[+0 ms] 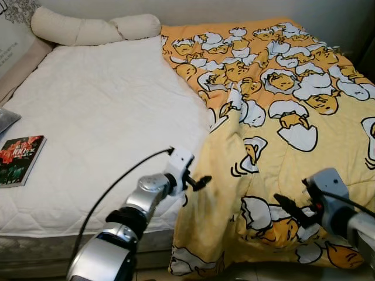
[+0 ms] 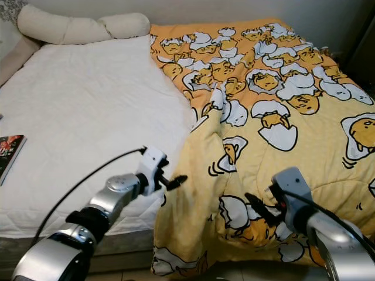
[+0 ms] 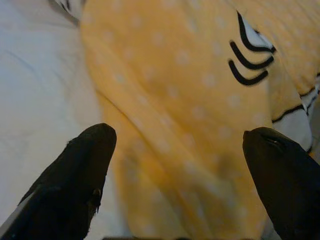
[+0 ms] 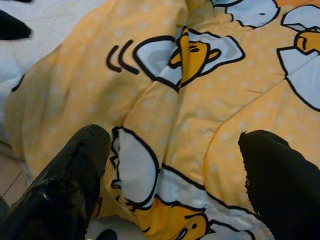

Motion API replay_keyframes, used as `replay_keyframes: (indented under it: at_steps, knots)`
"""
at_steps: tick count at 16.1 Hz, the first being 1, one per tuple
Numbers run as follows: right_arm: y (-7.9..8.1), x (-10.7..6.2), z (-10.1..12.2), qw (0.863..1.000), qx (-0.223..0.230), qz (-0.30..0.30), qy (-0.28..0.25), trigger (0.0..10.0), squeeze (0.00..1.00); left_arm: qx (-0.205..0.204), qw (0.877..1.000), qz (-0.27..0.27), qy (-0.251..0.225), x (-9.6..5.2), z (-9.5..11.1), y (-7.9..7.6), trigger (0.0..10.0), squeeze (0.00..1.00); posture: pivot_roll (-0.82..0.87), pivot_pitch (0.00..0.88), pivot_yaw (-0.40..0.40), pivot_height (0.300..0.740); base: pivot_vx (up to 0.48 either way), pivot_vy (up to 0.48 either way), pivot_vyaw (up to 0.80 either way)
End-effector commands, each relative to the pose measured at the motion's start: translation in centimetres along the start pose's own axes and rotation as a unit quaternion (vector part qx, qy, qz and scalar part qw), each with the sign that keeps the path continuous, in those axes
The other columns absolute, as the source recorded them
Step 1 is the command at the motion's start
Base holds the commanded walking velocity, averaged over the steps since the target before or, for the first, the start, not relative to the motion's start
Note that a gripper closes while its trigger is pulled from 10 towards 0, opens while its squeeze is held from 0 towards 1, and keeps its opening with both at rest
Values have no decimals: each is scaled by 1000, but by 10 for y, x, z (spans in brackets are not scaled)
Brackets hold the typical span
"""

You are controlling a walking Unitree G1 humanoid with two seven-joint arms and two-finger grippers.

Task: Clean up the room

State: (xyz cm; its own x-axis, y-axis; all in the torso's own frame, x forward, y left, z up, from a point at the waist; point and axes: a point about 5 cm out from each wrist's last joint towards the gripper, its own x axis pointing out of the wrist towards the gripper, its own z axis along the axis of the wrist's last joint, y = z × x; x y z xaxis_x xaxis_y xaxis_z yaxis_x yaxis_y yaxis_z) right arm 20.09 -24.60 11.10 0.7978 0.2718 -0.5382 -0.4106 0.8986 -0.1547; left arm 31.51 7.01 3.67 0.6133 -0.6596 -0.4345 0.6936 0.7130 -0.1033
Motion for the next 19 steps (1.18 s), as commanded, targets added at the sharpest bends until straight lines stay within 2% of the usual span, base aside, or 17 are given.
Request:
replay_keyframes:
  at_steps: [1, 4, 5, 6, 8, 11, 12, 13, 14, 16, 18, 19]
  knots:
    - [-3, -6, 6, 1000, -6, -10, -4, 10000, 0, 5, 1000, 1, -2, 0, 3, 2, 10000, 1000, -246, 42, 88, 740, 0, 0, 0]
    - [4, -20, 14, 1000, -12, 16, 0, 10000, 0, -14, 1000, 11, 5, 3, -8, -3, 10000, 988, -296, 111, 66, 740, 0, 0, 0]
    - [6, -23, 18, 1000, -21, 21, -3, 10000, 0, -4, 1000, 27, 12, 3, -12, -3, 10000, 137, -308, 130, 62, 740, 0, 0, 0]
    - [8, -25, 22, 999, -24, 28, -6, 10000, 0, 7, 999, 49, 16, 2, -14, 0, 10000, 0, -321, 144, 61, 740, 0, 0, 0]
    - [16, -29, 27, 997, -32, 65, -4, 10000, 0, -4, 996, 82, 14, -1, -16, 6, 10000, 0, -342, 172, 57, 740, 0, 0, 0]
    - [28, -40, 24, 995, -35, 95, 13, 10000, 0, -6, 997, 72, 27, -1, -25, 0, 10000, 0, -359, 203, 47, 740, 0, 0, 0]
    - [31, -43, 22, 994, -36, 101, 22, 10000, 0, 9, 995, 91, 37, -2, -28, 2, 10000, 0, -365, 209, 46, 740, 0, 0, 0]
    - [36, -47, 20, 993, -35, 112, 28, 10000, 0, 30, 989, 136, 39, -4, -29, 8, 10000, 0, -370, 212, 45, 740, 0, 0, 0]
    - [42, -51, 20, 990, -30, 134, 31, 10000, 0, 33, 984, 169, 45, -7, -31, 13, 10000, 0, -373, 213, 42, 740, 0, 0, 0]
    - [54, -59, 21, 980, -16, 196, 35, 10000, 0, 21, 984, 169, 55, -7, -35, 12, 10000, 0, -374, 212, 40, 740, 0, 0, 0]
    - [62, -70, 19, 964, -37, 259, 34, 10000, 0, 12, 985, 156, 67, -5, -40, 5, 10000, 0, -366, 199, 32, 740, 0, 0, 0]
    - [60, -70, 19, 964, -39, 260, 32, 10000, 0, 6, 986, 156, 66, -4, -41, 3, 10000, 0, -361, 194, 29, 740, 0, 0, 0]
